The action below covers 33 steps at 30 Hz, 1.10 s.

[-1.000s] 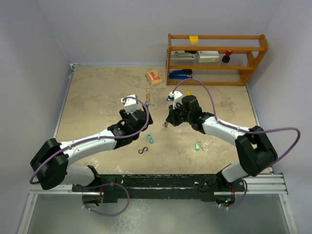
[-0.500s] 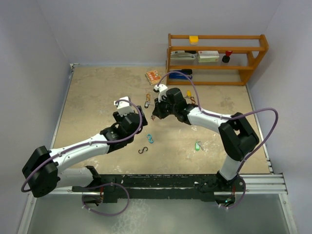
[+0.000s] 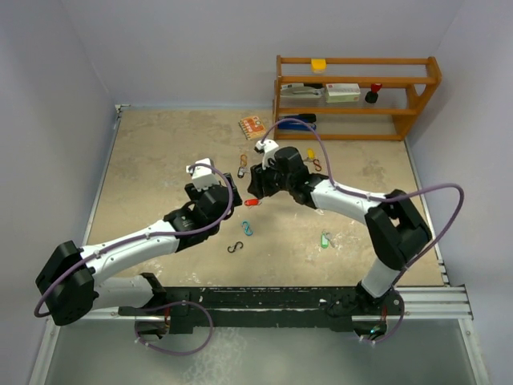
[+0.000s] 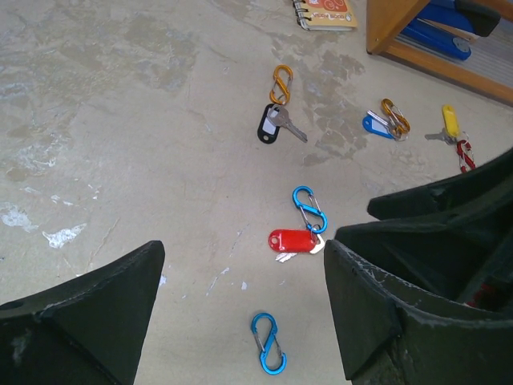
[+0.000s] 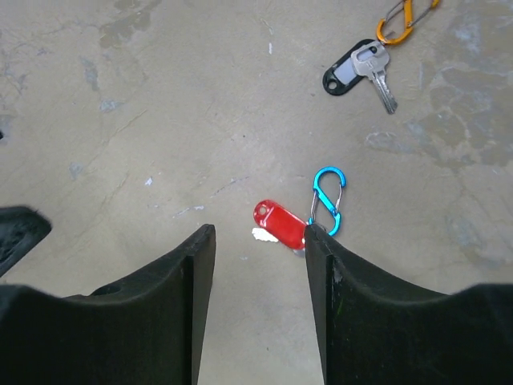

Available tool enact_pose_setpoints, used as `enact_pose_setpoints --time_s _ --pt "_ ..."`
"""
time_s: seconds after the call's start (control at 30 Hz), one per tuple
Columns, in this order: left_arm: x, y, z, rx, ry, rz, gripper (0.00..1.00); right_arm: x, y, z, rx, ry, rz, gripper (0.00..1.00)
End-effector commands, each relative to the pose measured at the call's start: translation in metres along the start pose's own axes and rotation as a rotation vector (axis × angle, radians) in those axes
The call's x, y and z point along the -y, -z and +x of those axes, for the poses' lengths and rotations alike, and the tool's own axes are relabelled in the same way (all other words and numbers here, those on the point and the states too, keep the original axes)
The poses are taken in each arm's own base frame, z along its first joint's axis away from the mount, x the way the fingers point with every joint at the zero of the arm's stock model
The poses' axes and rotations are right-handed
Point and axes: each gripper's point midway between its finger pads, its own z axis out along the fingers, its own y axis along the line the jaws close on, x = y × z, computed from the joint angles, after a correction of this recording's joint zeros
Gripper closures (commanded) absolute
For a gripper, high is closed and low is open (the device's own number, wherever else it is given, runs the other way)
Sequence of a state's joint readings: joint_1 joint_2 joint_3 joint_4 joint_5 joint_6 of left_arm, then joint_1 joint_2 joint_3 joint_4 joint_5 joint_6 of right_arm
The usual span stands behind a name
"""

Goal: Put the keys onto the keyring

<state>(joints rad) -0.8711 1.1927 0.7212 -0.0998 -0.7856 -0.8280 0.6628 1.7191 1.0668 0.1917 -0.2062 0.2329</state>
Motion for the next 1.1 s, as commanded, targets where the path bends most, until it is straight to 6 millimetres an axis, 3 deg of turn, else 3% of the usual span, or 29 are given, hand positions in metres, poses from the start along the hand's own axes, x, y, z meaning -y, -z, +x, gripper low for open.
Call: enact_pose_setpoints --time_s 0.0,0.13,0.17,0.27,0.47,0.73,1.07 --pt "-0.002 -0.001 -0.001 0.01 0.014 -0.01 0.23 0.001 0.033 -0.021 0.078 -0.015 0.064 0.48" --pt "0.0 -0.006 0.01 -0.018 -0.005 -0.005 0.23 0.035 0.062 -0.001 0.03 -0.096 0.298 0.43" --pt "0.001 -0.008 0.013 -0.026 -0.008 -0.003 0.23 0.054 0.074 0.004 0.018 -0.124 0.422 0.4" --pt "0.005 -0.012 0.023 -0.05 -0.017 0.008 0.23 0.084 0.104 0.034 -0.065 -0.2 0.618 0.34" --pt "0.013 -0.019 0.036 -0.085 -0.026 0.023 0.24 0.124 0.124 0.073 -0.076 -0.379 0.622 0.34" --pt "0.014 -0.02 0.039 -0.092 -0.027 0.029 0.24 0.155 0.112 0.089 -0.114 -0.462 0.691 0.34" --pt "0.013 -0.021 0.041 -0.093 -0.034 0.027 0.24 0.184 0.087 0.08 -0.077 -0.468 0.711 0.3"
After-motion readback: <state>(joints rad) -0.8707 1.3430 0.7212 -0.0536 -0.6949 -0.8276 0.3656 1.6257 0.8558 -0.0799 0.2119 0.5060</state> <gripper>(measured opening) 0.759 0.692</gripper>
